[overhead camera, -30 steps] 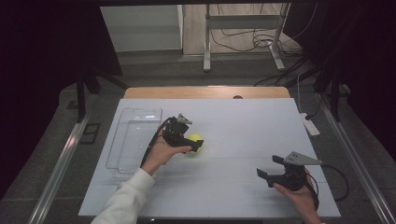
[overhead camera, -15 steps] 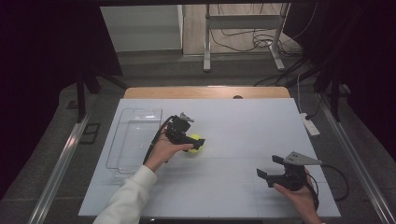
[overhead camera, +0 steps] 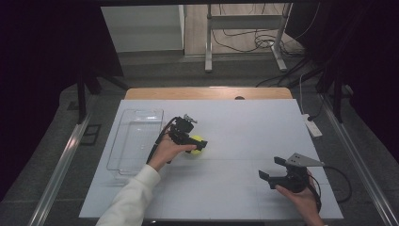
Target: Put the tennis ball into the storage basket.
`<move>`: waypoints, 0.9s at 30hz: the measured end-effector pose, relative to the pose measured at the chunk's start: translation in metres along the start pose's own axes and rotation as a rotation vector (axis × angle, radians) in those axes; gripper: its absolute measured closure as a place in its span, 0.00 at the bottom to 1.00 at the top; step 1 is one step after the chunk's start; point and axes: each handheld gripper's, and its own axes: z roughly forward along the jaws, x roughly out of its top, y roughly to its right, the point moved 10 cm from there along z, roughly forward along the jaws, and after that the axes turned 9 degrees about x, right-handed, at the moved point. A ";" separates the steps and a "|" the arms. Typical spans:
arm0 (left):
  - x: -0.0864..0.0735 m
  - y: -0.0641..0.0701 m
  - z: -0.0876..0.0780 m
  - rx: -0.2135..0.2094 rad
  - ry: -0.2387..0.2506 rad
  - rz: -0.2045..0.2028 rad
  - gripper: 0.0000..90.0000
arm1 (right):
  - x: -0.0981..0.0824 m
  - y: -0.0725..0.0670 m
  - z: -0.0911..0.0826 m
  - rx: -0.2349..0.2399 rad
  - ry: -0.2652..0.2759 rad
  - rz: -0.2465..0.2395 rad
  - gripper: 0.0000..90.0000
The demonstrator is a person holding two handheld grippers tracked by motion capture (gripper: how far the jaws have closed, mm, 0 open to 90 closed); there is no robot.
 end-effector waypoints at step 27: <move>-0.012 0.003 0.016 0.010 -0.109 0.007 0.16 | -0.001 0.001 0.000 -0.001 -0.004 0.003 0.12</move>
